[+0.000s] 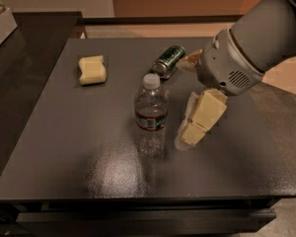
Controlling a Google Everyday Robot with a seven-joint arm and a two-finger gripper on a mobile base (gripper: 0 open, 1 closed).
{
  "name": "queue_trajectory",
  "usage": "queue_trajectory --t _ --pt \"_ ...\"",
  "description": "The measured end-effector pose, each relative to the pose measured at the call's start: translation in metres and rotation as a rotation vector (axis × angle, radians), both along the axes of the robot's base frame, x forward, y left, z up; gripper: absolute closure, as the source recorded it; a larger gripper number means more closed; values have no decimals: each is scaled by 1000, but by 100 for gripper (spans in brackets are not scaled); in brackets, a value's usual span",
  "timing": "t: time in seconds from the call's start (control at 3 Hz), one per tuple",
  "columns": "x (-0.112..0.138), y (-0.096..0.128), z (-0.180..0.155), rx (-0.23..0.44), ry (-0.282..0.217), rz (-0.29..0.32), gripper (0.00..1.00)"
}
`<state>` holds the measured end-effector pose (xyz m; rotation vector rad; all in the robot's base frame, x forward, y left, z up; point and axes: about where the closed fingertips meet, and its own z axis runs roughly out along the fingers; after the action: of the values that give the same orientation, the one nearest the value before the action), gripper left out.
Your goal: Move water bottle near sponge
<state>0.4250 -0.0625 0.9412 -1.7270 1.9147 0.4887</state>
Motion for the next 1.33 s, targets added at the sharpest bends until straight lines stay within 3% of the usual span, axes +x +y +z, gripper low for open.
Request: queue_trajectory --t 0.33,0.67,1.0,1.33 --pt "-5 19 -4 55 25 3 0" --pt "-7 33 -6 98 39 -5 7" --pt "-7 42 -5 129 48 -11 24" --pt "-8 47 -1 156 54 -13 48"
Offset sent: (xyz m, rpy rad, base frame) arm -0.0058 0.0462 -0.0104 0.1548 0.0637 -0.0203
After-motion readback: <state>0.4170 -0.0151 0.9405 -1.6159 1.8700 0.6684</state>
